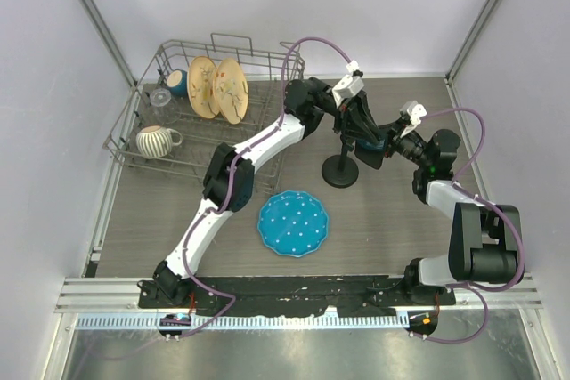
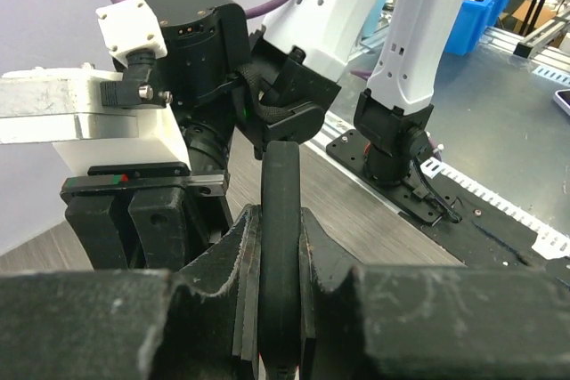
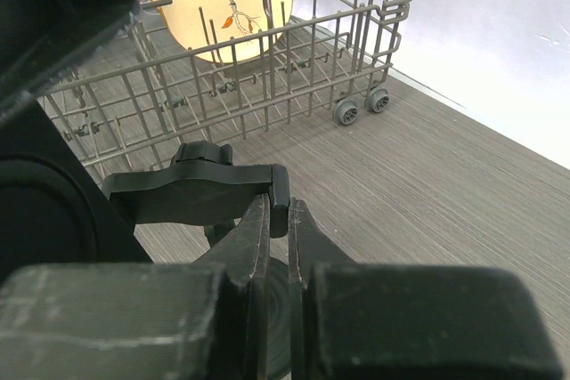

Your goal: Place the phone on the phone stand

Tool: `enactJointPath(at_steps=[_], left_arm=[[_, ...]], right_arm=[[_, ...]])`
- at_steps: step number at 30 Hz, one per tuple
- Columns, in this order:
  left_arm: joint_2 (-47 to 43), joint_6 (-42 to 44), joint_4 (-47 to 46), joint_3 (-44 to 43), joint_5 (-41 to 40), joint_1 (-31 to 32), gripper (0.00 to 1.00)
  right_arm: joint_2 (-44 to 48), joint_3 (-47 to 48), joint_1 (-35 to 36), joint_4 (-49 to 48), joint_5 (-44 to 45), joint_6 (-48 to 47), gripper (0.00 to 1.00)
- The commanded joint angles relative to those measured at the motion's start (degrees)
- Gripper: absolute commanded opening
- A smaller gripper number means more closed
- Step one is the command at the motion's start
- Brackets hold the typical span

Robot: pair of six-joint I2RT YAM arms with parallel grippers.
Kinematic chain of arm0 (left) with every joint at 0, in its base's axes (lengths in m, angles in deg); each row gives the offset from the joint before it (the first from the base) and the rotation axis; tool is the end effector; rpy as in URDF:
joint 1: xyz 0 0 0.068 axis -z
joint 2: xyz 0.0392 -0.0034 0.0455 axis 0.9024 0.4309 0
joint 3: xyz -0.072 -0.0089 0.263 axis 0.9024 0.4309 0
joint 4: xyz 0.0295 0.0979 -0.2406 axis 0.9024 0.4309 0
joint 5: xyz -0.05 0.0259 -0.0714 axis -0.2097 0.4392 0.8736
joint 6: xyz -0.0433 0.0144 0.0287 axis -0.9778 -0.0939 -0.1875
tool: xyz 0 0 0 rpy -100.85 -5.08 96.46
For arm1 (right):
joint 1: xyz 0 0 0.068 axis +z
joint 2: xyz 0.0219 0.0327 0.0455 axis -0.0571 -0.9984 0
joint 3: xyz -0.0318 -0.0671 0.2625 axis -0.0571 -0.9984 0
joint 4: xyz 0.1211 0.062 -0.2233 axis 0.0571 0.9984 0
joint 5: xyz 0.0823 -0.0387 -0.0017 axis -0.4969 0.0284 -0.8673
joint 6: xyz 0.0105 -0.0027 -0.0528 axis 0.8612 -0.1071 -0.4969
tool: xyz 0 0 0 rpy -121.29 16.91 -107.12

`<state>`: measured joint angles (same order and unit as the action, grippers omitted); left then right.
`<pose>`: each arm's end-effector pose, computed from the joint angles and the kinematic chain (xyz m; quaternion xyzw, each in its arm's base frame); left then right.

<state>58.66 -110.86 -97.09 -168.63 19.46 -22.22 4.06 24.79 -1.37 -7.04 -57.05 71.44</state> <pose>0.3660 -0.3806 0.3441 0.6341 0.2733 -0.6489 0.3195 0.2801 0.0060 0.2444 -0.2959 0.6176 0.2923 0.6676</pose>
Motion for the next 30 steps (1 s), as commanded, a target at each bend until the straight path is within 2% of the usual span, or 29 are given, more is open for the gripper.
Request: enactJointPath(at_steps=[1,8,14,17,20,21,25,26,29,30], left_arm=[[-0.7,7.5,7.2,-4.0,-2.1,0.5,0.0],[1.9,11.0,13.2,-7.4,-3.7,-1.4,0.0],[1.5,10.4,13.5,-6.9,-4.5,-3.5,0.0],[0.6,8.0,10.5,-5.0,-5.0,-4.2,0.0],[-2.5,7.7,9.7,-0.4,-7.9,-4.6,0.0],[-3.1,7.7,9.9,0.7,-9.2,-4.7,0.0],[-7.9,8.1,10.5,7.7,-13.8,-5.7,0.0],[-8.9,10.4,10.9,11.1,-14.5,-5.8,0.0],[-14.3,18.8,20.2,17.4,-18.1,-5.9,0.0],[-15.7,26.5,26.7,19.4,-19.9,-5.9,0.0]], right_arm=[[0.2,1.4,0.2,-2.0,-2.3,2.0,0.01],[0.5,1.2,0.2,-2.3,-2.5,1.9,0.01],[0.7,0.3,0.3,-3.5,-1.4,1.9,0.01],[0.9,-0.5,0.3,-4.9,0.3,2.2,0.01],[1.8,-3.2,0.7,-10.0,6.3,5.1,0.01],[2.3,-5.3,0.9,-11.4,11.0,5.5,0.01],[6.0,-10.2,4.0,-13.6,22.1,3.1,0.01],[6.8,-10.6,4.6,-12.5,24.3,2.1,0.01],[10.1,-11.7,6.7,-10.7,31.7,1.1,0.01],[11.5,-12.6,7.4,-10.6,33.8,1.2,0.01]])
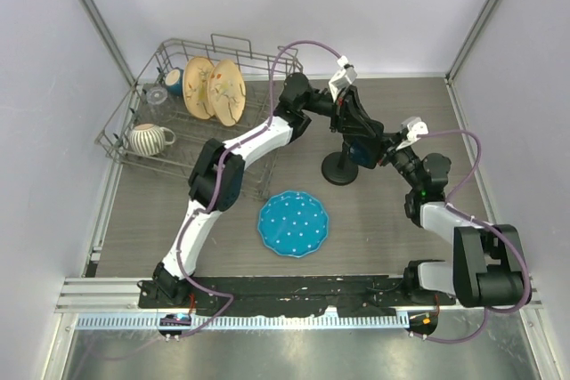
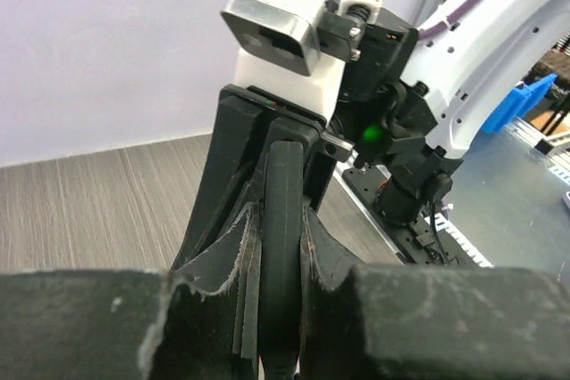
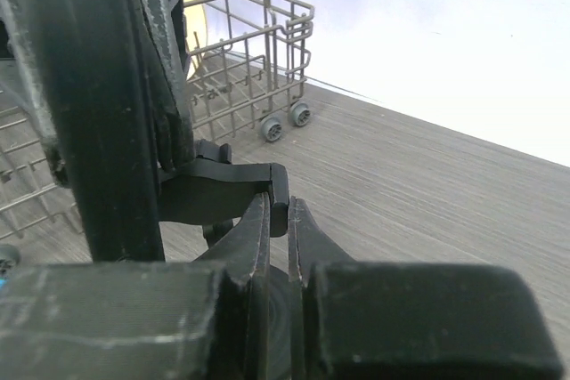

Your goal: Place the phone on the phone stand

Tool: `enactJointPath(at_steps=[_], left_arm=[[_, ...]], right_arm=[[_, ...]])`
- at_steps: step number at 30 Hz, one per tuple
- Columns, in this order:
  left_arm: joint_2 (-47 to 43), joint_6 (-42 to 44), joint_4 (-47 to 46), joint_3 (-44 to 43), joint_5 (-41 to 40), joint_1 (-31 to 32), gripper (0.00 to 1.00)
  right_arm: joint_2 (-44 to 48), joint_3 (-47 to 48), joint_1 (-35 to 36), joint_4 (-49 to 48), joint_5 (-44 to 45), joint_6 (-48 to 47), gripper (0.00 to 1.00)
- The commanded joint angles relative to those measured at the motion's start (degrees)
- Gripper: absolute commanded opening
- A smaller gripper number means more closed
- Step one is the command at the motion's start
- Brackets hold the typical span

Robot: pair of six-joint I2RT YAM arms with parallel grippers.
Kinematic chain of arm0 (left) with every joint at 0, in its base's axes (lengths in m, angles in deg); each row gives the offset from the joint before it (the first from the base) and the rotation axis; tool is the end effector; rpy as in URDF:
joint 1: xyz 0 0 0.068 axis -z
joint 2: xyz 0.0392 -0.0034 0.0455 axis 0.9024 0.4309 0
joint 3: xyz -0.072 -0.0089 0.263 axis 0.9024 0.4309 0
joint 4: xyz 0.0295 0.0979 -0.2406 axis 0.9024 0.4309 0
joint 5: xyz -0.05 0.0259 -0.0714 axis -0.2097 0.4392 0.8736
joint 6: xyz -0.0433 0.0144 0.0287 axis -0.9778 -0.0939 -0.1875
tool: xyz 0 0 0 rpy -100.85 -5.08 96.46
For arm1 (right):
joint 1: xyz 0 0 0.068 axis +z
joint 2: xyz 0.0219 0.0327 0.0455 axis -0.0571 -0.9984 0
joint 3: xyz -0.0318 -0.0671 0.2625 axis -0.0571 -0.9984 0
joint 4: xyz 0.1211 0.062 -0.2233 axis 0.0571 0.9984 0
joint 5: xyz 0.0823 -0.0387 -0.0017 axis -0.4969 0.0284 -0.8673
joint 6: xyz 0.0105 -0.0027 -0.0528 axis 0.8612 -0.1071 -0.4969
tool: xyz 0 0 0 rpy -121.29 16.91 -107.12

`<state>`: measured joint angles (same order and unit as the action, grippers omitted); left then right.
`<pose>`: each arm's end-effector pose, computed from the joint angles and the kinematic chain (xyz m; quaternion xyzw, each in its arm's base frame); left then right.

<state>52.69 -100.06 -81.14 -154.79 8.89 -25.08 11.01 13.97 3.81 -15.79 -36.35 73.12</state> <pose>0.3922 -0.3669 0.3118 0.5305 0.3935 -0.6763 0.3260 0.2449 0.0216 0.2327 -0.1975 0.6178 0.2140 0.7305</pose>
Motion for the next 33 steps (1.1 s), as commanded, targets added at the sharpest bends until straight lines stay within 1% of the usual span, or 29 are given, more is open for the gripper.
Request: enactJointPath(at_steps=[1,2,3,4,6,7,8,9,10,11,12,13,14,15,16,17,18,20,22,23,25,26,27,29,33], left_arm=[[-12.6,18.8,12.9,7.6,-15.1,-2.8,0.0],[-13.8,21.2,14.3,11.2,-17.6,-2.7,0.0],[-14.4,24.4,15.4,12.3,-19.3,-2.6,0.0],[-15.1,24.6,15.9,12.9,-23.8,-2.4,0.0],[-15.1,24.0,13.6,14.5,-27.5,-2.2,0.0],[-15.3,25.6,13.3,15.4,-29.5,-2.0,0.0],[-16.0,27.8,13.8,17.4,-34.3,-1.2,0.0],[-16.3,30.4,15.6,18.5,-37.8,-0.6,0.0],[-16.5,36.2,17.0,19.3,-41.1,0.2,0.0],[-16.4,38.0,18.1,19.9,-48.1,1.1,0.0],[-16.1,38.8,18.3,20.1,-52.9,1.5,0.0],[-15.7,38.7,17.5,20.8,-57.0,1.7,0.0],[-15.4,39.4,16.5,22.2,-58.7,1.7,0.0],[-15.1,39.9,13.6,23.4,-65.6,2.4,0.0],[-14.9,40.1,11.5,24.5,-69.3,2.9,0.0],[-14.7,40.6,8.3,26.1,-70.4,3.1,0.0],[-15.3,40.3,7.9,26.4,-73.8,3.3,0.0],[-16.0,41.6,10.0,25.9,-75.7,3.8,0.0],[-16.8,42.1,6.9,27.2,-75.4,4.4,0.0],[-17.0,41.4,3.3,29.4,-73.2,4.3,0.0],[-16.7,38.9,3.6,28.7,-66.3,3.8,0.0],[-16.4,38.0,4.6,28.2,-66.2,3.8,0.0],[-15.9,37.7,4.8,27.8,-66.2,3.8,0.0],[-15.6,38.0,5.2,27.6,-67.9,3.7,0.0],[-16.2,41.3,7.2,27.8,-73.2,3.9,0.0]], right_arm=[[7.3,-1.9,3.0,1.6,18.6,-2.1,0.01],[8.9,-1.8,5.0,3.9,20.2,-3.4,0.01],[10.0,-1.7,5.7,5.8,22.5,-4.2,0.01],[11.3,-1.7,6.5,7.6,24.4,-4.1,0.01],[12.7,-1.7,8.9,9.7,30.2,-4.2,0.01],[13.7,-1.8,10.3,12.9,34.9,-4.2,0.01],[15.5,-2.1,11.6,14.0,43.6,-7.2,0.01],[16.5,-3.1,13.8,14.9,47.2,-7.3,0.01],[17.6,-3.4,14.2,16.2,50.6,-6.8,0.01],[19.5,-3.7,14.4,17.4,52.1,-5.6,0.01],[20.4,-4.8,14.7,18.1,55.2,-5.3,0.01],[21.1,-5.9,15.6,16.9,56.8,-5.2,0.01],[21.9,-7.0,16.0,16.2,57.6,-5.2,0.01],[22.7,-8.3,16.4,15.7,59.2,-5.1,0.01],[23.0,-9.1,17.8,14.0,59.1,-5.0,0.01],[22.8,-9.7,18.3,12.9,59.1,-4.9,0.01],[22.6,-10.0,19.0,12.9,58.6,-3.1,0.01],[22.4,-7.6,19.9,15.8,57.8,-0.1,0.01],[21.3,-5.8,19.9,18.8,55.7,4.7,0.01],[20.5,-4.8,19.9,19.3,55.5,5.1,0.01],[17.5,-1.5,19.2,21.4,53.9,4.1,0.01],[17.0,-0.7,18.5,21.0,51.4,4.3,0.01],[17.1,-0.5,18.1,20.6,49.5,5.3,0.01],[18.3,1.4,18.1,24.3,49.0,4.9,0.01],[22.0,4.1,18.1,33.8,52.9,5.2,0.01]])
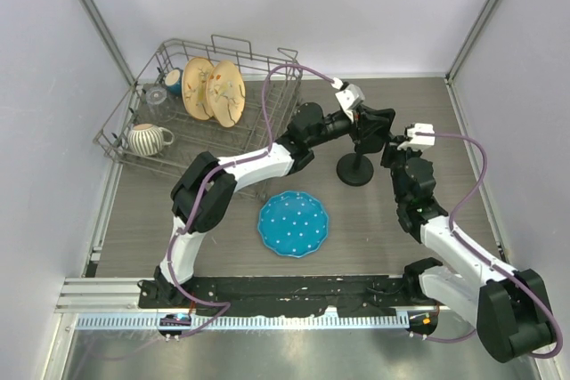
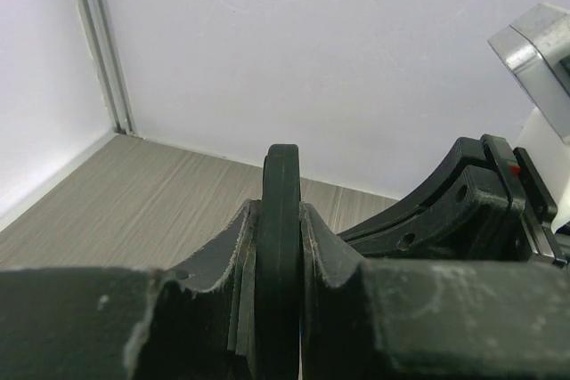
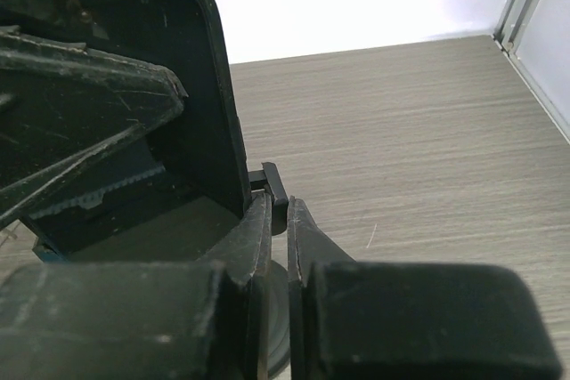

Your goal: Place the phone on the phone stand

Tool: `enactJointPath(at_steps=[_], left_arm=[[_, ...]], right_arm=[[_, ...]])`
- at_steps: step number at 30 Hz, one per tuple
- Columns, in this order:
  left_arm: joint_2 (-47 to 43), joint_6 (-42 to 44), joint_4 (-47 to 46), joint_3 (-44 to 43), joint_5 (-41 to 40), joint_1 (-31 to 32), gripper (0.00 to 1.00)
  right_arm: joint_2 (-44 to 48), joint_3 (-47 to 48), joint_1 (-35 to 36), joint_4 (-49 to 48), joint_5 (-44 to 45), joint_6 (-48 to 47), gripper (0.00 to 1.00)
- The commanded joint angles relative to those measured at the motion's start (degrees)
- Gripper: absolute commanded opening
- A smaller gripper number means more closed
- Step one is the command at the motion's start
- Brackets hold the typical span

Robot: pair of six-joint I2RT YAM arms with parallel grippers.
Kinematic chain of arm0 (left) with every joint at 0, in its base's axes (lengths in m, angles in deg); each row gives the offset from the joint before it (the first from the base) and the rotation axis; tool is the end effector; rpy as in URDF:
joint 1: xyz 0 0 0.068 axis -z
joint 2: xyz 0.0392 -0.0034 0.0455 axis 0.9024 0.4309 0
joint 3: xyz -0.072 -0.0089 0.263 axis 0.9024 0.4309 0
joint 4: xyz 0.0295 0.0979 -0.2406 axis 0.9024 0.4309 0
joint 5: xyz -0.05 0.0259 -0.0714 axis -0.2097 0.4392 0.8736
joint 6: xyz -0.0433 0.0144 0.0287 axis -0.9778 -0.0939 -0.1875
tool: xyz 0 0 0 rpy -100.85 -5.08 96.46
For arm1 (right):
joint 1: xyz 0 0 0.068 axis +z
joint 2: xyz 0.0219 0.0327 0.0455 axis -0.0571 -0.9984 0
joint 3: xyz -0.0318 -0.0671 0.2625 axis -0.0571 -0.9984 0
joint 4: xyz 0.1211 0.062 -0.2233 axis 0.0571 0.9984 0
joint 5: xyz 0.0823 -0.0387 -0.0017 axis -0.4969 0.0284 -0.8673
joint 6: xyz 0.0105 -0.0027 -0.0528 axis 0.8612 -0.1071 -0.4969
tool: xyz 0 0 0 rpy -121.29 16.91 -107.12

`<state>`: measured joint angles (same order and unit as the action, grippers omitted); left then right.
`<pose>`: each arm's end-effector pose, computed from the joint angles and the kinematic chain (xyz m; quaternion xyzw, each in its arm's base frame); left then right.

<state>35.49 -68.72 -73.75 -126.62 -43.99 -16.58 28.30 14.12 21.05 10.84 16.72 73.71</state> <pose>0.3243 -0.3801 0.2960 0.3416 0.5218 -0.4884 0.6104 0.2091 0.0542 0.2490 0.0489 0.6953 0.0221 0.7167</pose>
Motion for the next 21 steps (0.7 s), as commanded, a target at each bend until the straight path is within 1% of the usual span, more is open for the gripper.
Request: enactJointPath(at_steps=[1,2,4,6,7,8,11,13,15,16,17,18,20,21], left_arm=[[0.5,10.0,-0.1,0.1,-22.1,-4.4,0.0],[0.5,10.1,0.1,0.1,-24.9,-4.3,0.0],[0.5,9.8,-0.9,0.8,-25.3,-4.4,0.0],[0.9,9.0,-1.7,1.1,-23.5,-4.3,0.0],[0.9,8.1,-2.0,1.3,-23.5,-4.2,0.0],[0.8,7.8,-2.1,1.3,-21.8,-4.0,0.0],[0.5,6.6,-4.0,2.3,-19.8,-4.1,0.0],[0.6,5.9,-7.9,3.9,-14.5,-4.6,0.0],[0.9,2.0,-9.8,4.4,-10.8,-5.4,0.0],[1.1,-0.9,-10.4,4.1,-9.7,-6.0,0.0],[1.5,-1.8,-10.8,3.8,-8.1,-6.4,0.0],[1.7,-2.8,-11.5,3.6,-6.0,-7.1,0.0],[1.8,-4.1,-12.0,3.8,-5.9,-7.6,0.0],[1.8,-4.3,-11.9,3.8,-5.1,-8.2,0.0]], right_arm=[[5.4,4.3,0.9,8.2,0.1,6.0,0.01],[5.9,5.1,0.9,8.8,-0.3,7.0,0.01],[4.8,6.1,2.8,9.9,0.0,8.4,0.01],[2.0,7.5,6.5,9.6,4.3,8.4,0.01],[1.3,8.4,7.0,11.8,6.8,9.7,0.01],[0.5,8.6,7.3,11.0,7.1,10.2,0.01],[0.4,8.7,8.8,10.8,9.4,12.1,0.01],[0.0,9.1,9.1,10.1,7.6,12.4,0.01],[-0.5,10.1,9.0,11.7,4.9,11.2,0.02],[-0.6,11.5,8.9,12.9,4.0,10.5,0.17],[-0.8,11.9,9.0,15.4,3.1,9.1,0.28],[-0.2,12.1,8.9,16.4,1.5,8.5,0.45],[1.2,12.1,8.9,19.6,0.6,6.9,0.54],[3.3,12.1,8.9,21.2,1.9,6.4,0.61]])
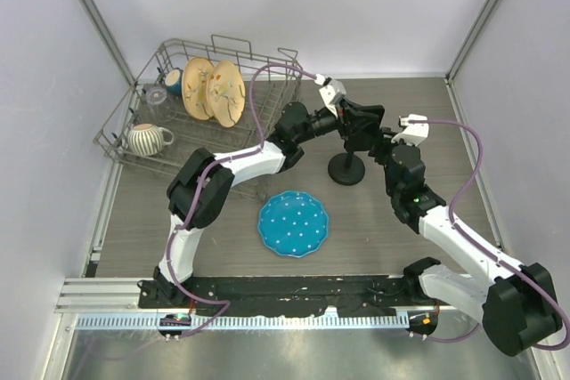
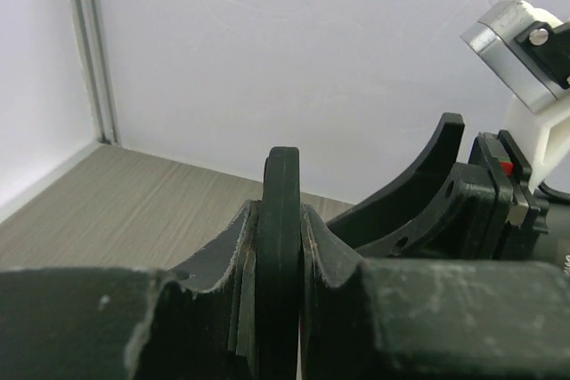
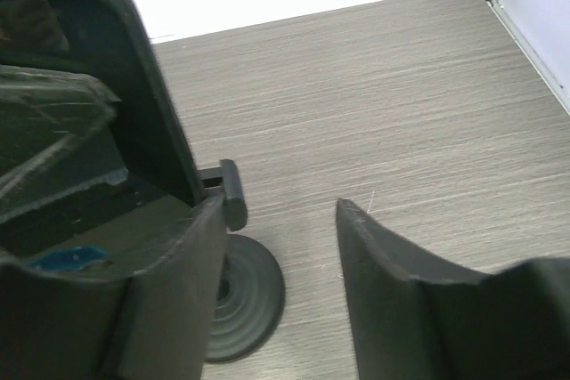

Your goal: Place the phone on the phone stand

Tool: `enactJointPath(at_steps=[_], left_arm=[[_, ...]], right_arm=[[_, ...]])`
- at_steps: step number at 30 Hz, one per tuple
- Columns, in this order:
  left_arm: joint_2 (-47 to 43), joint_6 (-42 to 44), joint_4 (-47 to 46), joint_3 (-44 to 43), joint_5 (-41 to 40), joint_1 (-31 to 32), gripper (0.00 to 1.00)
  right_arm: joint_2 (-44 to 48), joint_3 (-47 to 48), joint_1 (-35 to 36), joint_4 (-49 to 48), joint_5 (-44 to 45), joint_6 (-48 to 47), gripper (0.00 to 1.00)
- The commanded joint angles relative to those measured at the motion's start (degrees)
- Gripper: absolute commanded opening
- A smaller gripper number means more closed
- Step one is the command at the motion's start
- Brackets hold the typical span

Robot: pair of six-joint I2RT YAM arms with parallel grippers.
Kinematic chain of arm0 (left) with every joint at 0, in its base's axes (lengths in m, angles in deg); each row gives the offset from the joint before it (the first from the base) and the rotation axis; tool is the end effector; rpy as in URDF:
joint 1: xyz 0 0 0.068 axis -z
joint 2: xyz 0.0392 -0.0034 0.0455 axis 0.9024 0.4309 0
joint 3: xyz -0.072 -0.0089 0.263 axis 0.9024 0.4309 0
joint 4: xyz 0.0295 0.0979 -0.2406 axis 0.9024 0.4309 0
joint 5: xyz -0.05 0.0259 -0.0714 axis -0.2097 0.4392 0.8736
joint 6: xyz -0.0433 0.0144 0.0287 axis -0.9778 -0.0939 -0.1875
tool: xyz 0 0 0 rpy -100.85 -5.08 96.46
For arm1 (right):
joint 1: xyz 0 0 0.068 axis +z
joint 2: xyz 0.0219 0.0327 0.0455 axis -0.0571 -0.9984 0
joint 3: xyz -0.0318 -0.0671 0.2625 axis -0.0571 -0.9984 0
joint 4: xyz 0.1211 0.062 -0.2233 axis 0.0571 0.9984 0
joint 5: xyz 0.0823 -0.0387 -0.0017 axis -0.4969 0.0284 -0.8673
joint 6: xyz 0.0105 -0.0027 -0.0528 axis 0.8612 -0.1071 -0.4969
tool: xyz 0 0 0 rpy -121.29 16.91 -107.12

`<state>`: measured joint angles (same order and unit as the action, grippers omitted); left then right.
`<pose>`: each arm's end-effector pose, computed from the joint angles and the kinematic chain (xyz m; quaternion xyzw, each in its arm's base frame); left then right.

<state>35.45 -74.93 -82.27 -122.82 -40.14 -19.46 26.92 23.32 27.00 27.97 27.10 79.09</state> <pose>0.3353 -0.3586 0.2885 0.3211 0.5038 -0.5260 0.6053 0.2149 0.0747 0.2685 0.0885 0.7410 -0.0011 0.6656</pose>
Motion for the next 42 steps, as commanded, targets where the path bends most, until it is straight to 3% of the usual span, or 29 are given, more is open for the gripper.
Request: enactJointPath(at_steps=[1,7,10,13,15,17,19,22,28,35,42], left_arm=[[1.8,1.7,-3.2,-0.1,-8.3,-5.4,0.0],[2.4,-1.2,-4.0,-0.6,-1.9,-6.7,0.0],[3.0,-3.2,-4.6,-1.3,2.2,-7.5,0.0],[2.9,-3.5,-4.4,-1.6,4.3,-7.7,0.0],[2.8,-3.3,-3.7,-1.8,4.8,-7.7,0.0],[2.8,-2.2,-2.8,-1.8,3.5,-7.7,0.0],[2.8,-1.3,-2.6,-1.5,3.2,-7.7,0.0],[2.8,-0.8,-1.3,-2.0,3.3,-7.6,0.0],[3.0,-1.0,-1.1,-2.6,4.8,-7.6,0.0],[3.1,-1.3,-1.1,-3.0,7.3,-7.4,0.0],[3.3,-1.5,-1.0,-3.2,7.9,-7.4,0.15]], right_arm=[[6.1,2.9,2.3,6.4,-8.2,0.7,0.62],[12.5,5.7,-3.9,12.1,-11.9,1.5,0.67],[12.3,6.6,-10.6,12.7,-16.3,2.9,0.67],[12.4,6.2,-18.6,11.3,-28.8,5.7,0.66],[13.1,5.2,-21.8,8.2,-43.5,7.3,0.66],[13.6,5.3,-22.0,5.7,-54.4,8.0,0.66],[14.3,6.0,-22.0,6.1,-57.9,9.4,0.66],[17.8,6.2,-22.0,8.6,-57.4,11.8,0.66],[21.2,7.4,-22.0,15.8,-41.8,7.9,0.69],[14.6,6.1,-22.0,10.4,-41.6,7.6,0.68],[8.0,4.4,-22.0,2.3,-49.1,5.5,0.68]])
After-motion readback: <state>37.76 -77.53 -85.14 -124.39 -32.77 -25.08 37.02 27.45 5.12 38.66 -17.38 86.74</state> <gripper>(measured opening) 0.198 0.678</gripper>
